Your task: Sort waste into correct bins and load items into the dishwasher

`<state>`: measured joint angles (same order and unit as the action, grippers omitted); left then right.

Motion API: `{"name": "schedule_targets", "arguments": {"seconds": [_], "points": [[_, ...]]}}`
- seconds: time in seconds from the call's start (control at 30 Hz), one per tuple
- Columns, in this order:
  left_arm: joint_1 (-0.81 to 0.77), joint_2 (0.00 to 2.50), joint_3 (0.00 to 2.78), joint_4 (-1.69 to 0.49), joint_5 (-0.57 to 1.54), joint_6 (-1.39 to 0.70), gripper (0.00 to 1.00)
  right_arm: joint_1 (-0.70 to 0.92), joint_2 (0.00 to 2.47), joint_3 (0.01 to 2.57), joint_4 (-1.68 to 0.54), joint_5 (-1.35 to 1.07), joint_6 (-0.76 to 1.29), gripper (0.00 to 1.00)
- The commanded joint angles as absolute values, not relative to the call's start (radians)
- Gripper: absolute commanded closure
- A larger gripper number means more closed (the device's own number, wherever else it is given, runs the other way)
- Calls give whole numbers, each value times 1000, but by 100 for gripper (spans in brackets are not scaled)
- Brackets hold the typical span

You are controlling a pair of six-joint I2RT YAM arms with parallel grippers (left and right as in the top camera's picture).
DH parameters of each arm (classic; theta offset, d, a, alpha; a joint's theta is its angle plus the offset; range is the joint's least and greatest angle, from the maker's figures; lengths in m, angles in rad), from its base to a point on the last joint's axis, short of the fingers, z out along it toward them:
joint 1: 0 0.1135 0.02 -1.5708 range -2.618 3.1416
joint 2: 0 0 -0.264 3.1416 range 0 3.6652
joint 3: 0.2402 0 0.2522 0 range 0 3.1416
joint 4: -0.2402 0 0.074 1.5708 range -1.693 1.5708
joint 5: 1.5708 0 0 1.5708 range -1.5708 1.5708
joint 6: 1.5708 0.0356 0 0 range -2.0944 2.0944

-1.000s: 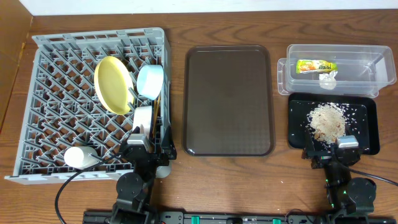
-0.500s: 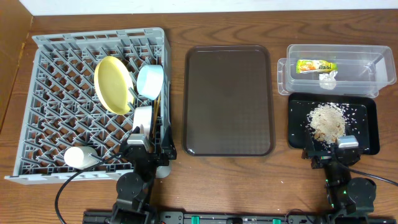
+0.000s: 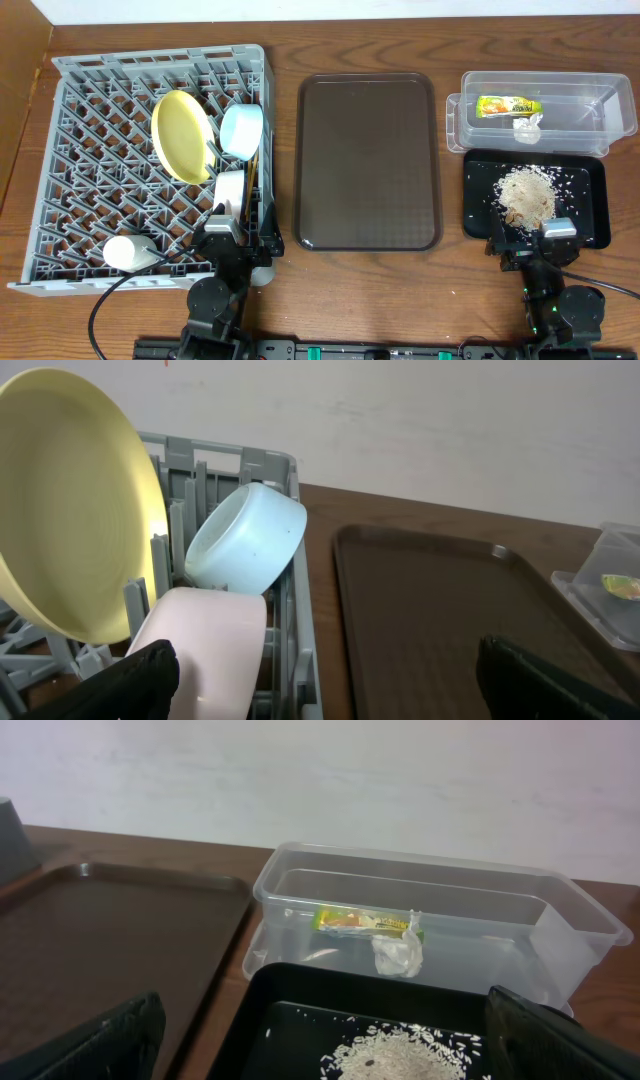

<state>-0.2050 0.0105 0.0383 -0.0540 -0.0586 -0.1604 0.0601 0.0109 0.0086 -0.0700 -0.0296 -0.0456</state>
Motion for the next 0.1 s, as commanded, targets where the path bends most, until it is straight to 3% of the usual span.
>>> {"name": "schedule_targets", "arguments": {"seconds": [0.0, 0.07], "points": [[-209, 5, 4, -65, -64, -163, 5, 53, 7, 6, -71, -31, -57, 1], [-209, 5, 4, -65, -64, -163, 5, 53, 7, 6, -71, -30, -57, 1]]}}
